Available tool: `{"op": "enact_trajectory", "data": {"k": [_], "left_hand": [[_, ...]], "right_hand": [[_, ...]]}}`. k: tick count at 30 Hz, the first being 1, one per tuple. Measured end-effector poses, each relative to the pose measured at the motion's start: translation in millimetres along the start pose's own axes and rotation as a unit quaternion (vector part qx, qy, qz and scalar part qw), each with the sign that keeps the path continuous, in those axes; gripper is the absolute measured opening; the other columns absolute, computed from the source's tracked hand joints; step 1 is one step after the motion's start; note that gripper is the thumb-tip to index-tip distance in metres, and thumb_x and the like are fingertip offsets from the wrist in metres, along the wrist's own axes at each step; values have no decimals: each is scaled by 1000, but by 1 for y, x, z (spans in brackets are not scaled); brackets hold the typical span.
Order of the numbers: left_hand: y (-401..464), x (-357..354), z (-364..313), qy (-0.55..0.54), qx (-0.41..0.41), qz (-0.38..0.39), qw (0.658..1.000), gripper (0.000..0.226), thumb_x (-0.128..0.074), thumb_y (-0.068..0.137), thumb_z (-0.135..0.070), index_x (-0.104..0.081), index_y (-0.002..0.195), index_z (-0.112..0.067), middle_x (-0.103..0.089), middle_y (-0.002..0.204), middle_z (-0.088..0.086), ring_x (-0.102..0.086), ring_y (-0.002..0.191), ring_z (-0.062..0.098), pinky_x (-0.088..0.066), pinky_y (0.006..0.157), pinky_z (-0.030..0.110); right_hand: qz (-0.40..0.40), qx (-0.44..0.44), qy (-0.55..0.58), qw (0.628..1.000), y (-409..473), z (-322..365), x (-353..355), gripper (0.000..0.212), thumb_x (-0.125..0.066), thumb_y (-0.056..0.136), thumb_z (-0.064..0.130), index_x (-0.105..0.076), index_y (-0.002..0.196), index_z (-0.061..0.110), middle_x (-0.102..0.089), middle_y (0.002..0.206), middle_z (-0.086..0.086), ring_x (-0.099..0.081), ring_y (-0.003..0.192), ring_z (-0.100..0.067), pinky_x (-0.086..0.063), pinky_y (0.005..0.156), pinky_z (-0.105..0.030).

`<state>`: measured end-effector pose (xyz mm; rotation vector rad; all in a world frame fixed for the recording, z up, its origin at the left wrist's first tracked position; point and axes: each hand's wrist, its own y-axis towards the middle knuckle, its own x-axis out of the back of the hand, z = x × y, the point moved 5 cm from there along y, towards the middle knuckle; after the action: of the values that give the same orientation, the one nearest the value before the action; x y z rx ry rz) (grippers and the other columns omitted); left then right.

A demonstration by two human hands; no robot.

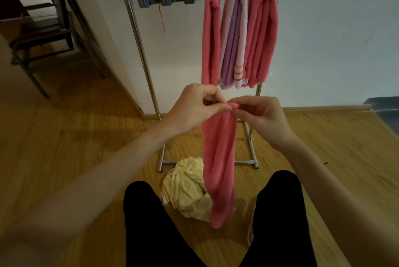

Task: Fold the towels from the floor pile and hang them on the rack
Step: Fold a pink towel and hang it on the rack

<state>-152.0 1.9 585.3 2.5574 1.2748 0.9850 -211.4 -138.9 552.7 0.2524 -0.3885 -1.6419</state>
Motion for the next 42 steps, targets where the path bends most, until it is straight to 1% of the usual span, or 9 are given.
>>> {"op": "enact_trajectory", "data": {"k": [6,12,18,22,25,28,32,37,42], "left_hand": [[-16,13,29,-10,32,1,999,16,-58,93,-13,-71,97,-5,-71,88,2,-68,86,11,-54,80,24],[-47,15,78,78,49,1,996,19,-63,88,-7,-70,103,-15,-58,112,0,-53,108,0,-40,94,12],[-49,-1,88,65,41,41,996,46,-69,81,-4,-57,120,-25,-46,123,-1,-49,117,5,-40,103,24],[-41,-11,92,80,38,75,993,26,-69,85,-15,-64,110,-14,-47,122,-1,-48,116,6,-42,102,25],[-41,-16,104,115,46,122,985,27,-66,87,-21,-66,112,-12,-50,121,-2,-48,114,6,-42,100,26],[-38,-2,107,114,35,62,991,28,-68,85,-23,-67,111,-12,-53,117,-2,-54,106,4,-47,92,21],[-25,32,79,140,-12,-30,990,13,-67,85,-18,-71,96,-11,-66,107,-3,-59,98,-4,-46,90,13],[-18,47,30,165,-100,-18,981,17,-70,82,-21,-73,92,-7,-70,92,-2,-65,86,6,-51,82,15],[-17,46,11,119,-89,3,989,17,-73,79,-20,-72,91,-8,-69,85,-2,-66,80,11,-55,77,21]], "right_hand": [[-16,-6,-13,1000,8,-2,6,24,-58,85,-11,-69,97,7,-73,92,-4,-69,90,-19,-55,80,-28],[-6,-7,-9,1000,8,-2,9,24,-57,85,-12,-67,102,2,-71,94,-11,-67,90,-20,-55,82,-29],[18,-15,-13,1000,6,-3,11,22,-57,85,-12,-68,98,4,-73,91,-2,-68,90,-20,-54,80,-27],[14,-18,-17,1000,4,-3,15,21,-57,85,-12,-67,98,1,-71,93,-8,-67,91,-21,-54,80,-28],[-3,-23,-11,1000,3,-5,20,22,-55,86,-12,-67,97,2,-71,90,-4,-67,89,-18,-54,79,-27],[-49,-34,-10,998,1,-9,34,20,-56,87,-9,-68,98,3,-71,90,-5,-67,88,-18,-55,80,-31],[-127,-42,-51,990,-2,-16,51,21,-58,87,-6,-68,99,8,-69,93,-7,-64,88,-14,-53,79,-30],[-213,-26,-76,974,-2,-17,59,22,-61,85,-3,-69,99,13,-70,94,-3,-65,88,-13,-53,82,-33],[-253,-3,-120,960,5,-5,60,18,-65,85,5,-71,99,15,-72,93,0,-68,87,-11,-56,82,-29]]}}
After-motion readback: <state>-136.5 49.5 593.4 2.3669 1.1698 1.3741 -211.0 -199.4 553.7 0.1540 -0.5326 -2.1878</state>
